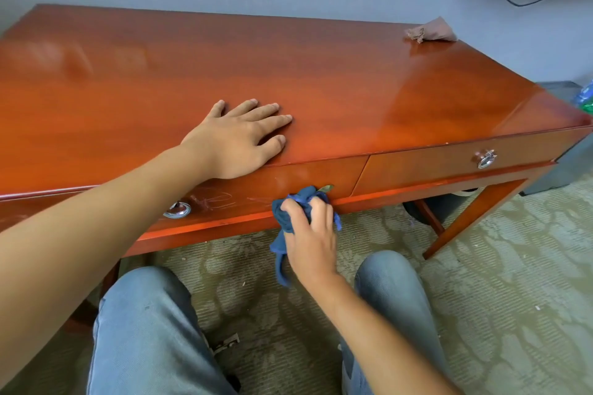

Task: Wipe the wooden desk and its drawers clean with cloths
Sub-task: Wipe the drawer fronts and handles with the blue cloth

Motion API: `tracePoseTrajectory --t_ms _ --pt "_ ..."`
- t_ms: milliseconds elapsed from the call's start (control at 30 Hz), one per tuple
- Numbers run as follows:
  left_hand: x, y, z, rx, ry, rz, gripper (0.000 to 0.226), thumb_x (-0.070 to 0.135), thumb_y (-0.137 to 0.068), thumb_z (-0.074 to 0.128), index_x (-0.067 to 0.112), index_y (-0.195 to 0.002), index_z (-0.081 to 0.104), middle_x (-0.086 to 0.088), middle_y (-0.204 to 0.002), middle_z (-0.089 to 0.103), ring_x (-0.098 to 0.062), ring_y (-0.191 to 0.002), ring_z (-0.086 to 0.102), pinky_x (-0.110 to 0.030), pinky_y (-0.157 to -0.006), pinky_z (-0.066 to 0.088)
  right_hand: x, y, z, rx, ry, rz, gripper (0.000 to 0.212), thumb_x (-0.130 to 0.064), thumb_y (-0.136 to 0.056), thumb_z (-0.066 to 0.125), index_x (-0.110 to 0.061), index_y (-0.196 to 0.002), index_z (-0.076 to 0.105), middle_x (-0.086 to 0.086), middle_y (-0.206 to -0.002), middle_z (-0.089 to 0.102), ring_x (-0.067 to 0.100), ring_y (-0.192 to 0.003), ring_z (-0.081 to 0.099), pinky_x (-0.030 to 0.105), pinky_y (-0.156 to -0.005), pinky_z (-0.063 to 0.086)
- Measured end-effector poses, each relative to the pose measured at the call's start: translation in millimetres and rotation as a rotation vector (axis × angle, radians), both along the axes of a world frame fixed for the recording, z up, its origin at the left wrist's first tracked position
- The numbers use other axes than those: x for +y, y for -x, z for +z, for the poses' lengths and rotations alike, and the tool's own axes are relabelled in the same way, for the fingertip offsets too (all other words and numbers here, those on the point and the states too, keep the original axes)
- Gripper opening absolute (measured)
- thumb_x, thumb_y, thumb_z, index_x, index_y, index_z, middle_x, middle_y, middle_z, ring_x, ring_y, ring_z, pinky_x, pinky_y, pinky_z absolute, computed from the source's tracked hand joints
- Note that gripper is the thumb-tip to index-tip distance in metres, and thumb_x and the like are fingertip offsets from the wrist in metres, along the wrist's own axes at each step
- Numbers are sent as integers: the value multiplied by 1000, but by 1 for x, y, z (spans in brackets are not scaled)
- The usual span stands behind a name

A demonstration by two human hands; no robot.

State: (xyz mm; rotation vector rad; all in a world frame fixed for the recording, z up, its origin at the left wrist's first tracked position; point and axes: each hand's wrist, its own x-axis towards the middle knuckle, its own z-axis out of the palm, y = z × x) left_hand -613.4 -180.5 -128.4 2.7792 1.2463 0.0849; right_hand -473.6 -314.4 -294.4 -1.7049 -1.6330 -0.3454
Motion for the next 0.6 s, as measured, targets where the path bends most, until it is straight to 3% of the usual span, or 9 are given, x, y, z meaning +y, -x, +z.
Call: tracePoseTrajectory --t_ms 67,100,233,300,367,500,567,600 --pt "0 1 -1 -7 -4 -4 57 64 -106 15 51 -162 13 19 -173 6 -15 -161 2 -59 -127 2 -1 -23 8 -96 10 56 43 -12 -80 63 -25 -121 57 8 -108 54 33 -98 57 47 -72 53" --pt "1 2 -2 -8 -2 -9 59 65 -105 14 51 -162 13 18 -173 6 -16 -161 2 -59 -127 2 -3 -35 19 -48 -13 51 42 -10 -79 63 -23 -119 58 7 -107 55 32 -99 58 47 -76 52" --pt "2 0 -1 0 -9 -20 61 66 -103 11 49 -162 13 16 -173 7 -18 -161 3 -61 -127 2 7 -72 57 451 -259 -241 37 -5 -89 70 -14 -122 56 -6 -118 51 18 -112 55 27 -92 43" --pt "3 -1 0 -2 -13 -14 59 65 -105 14 49 -162 14 16 -173 8 -17 -161 3 -61 -127 2 13 -52 52 493 -289 -287 31 -6 -93 68 -10 -121 56 -2 -118 52 18 -109 54 27 -89 42" --pt "2 -1 -1 -8 -19 -11 58 64 -106 16 49 -162 15 17 -173 8 -17 -161 4 -60 -127 3 11 -18 28 372 -204 -172 30 -2 -90 66 -11 -118 60 3 -113 54 24 -104 56 35 -87 47" --pt "2 0 -2 -16 -24 -7 58 64 -105 16 50 -162 15 18 -173 8 -16 -161 4 -59 -127 4 0 -16 9 -100 -67 173 32 -7 -86 55 -17 -110 73 4 -105 58 30 -94 59 44 -71 51" --pt "2 1 -2 -14 -22 -10 58 65 -105 15 50 -162 15 18 -173 8 -16 -161 4 -60 -127 4 2 -42 28 -181 -110 167 30 -8 -86 57 -22 -110 69 3 -100 56 30 -92 59 42 -66 50" --pt "2 0 -2 -15 -17 -12 59 65 -105 15 50 -162 14 18 -173 8 -16 -161 4 -60 -127 4 2 -55 39 -111 -142 83 33 -6 -83 61 -22 -111 65 3 -102 55 29 -95 59 38 -70 49"
